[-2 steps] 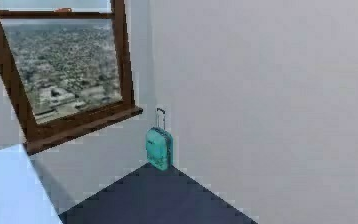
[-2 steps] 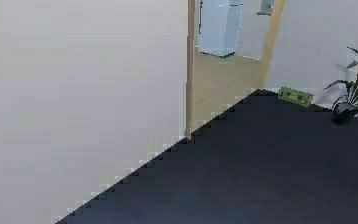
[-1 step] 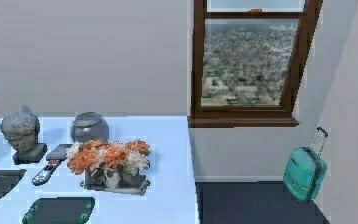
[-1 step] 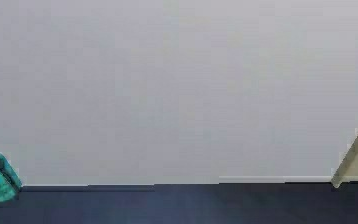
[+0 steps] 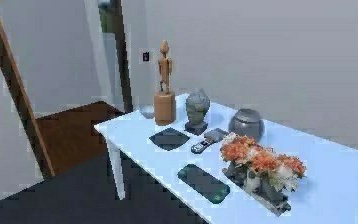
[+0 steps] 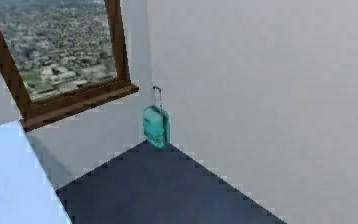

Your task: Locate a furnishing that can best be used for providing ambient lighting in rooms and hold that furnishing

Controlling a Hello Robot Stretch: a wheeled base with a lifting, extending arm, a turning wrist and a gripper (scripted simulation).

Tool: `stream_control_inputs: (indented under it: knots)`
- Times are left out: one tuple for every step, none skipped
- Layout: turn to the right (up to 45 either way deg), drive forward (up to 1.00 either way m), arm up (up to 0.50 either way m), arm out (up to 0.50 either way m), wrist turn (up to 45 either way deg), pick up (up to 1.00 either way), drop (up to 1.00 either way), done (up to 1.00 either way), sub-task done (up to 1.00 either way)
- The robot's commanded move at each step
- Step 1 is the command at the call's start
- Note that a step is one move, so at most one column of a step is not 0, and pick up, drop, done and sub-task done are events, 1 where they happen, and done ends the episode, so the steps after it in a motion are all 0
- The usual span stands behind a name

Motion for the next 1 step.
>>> stream_control_inputs:
  knots:
    - [-39.0,0.0,0.0,0.0,0.0,0.0,0.0,0.0,0.0]
